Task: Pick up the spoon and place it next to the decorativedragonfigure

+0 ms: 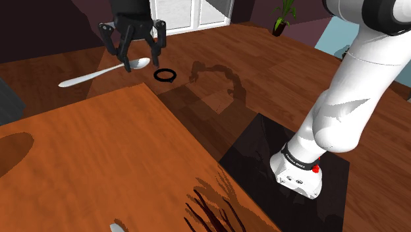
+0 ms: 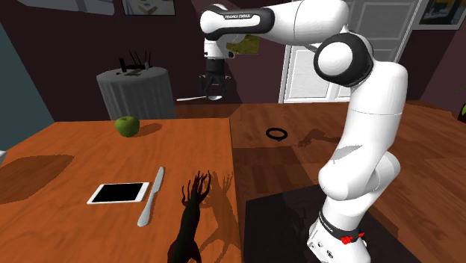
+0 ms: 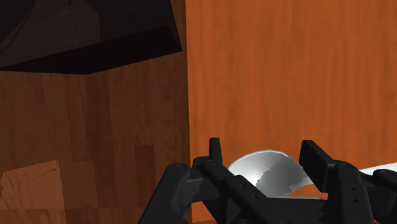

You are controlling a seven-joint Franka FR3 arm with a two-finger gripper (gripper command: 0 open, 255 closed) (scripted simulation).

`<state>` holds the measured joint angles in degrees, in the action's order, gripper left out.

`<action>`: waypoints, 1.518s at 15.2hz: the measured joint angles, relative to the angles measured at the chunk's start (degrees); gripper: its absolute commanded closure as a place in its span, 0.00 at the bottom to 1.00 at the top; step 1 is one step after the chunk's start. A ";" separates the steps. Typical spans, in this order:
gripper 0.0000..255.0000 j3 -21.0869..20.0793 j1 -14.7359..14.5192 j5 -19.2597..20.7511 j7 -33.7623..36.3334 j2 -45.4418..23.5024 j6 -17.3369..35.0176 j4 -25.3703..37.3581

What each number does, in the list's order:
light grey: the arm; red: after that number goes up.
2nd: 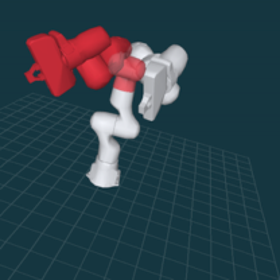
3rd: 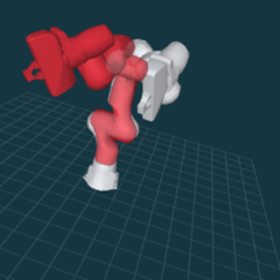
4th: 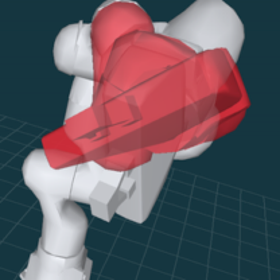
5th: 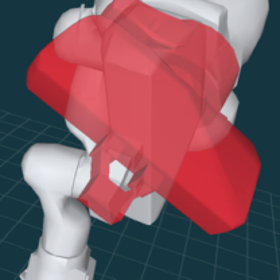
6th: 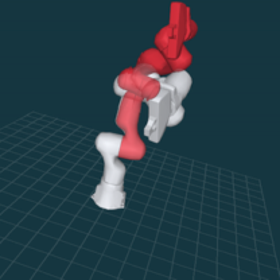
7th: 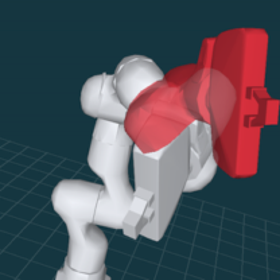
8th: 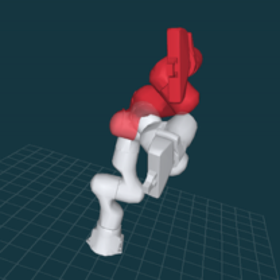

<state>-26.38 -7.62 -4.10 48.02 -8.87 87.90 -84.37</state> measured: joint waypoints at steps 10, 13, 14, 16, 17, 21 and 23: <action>1.00 -0.40 -1.16 1.32 1.80 -3.19 -8.77 11.82; 1.00 -0.57 -1.72 1.83 2.47 -4.41 -11.48 15.69; 1.00 -0.70 -1.77 1.52 2.78 -3.70 -11.40 14.97; 1.00 -1.28 -2.10 0.30 4.02 -1.00 -10.52 11.80; 1.00 -1.68 -2.56 -0.05 4.93 -0.27 -10.35 11.10; 1.00 -3.22 -3.82 -2.71 8.05 5.19 -7.56 3.89; 1.00 -4.04 -4.63 -3.73 9.78 7.08 -6.89 1.83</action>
<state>-30.42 -12.26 -7.82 57.80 -1.78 81.01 -82.54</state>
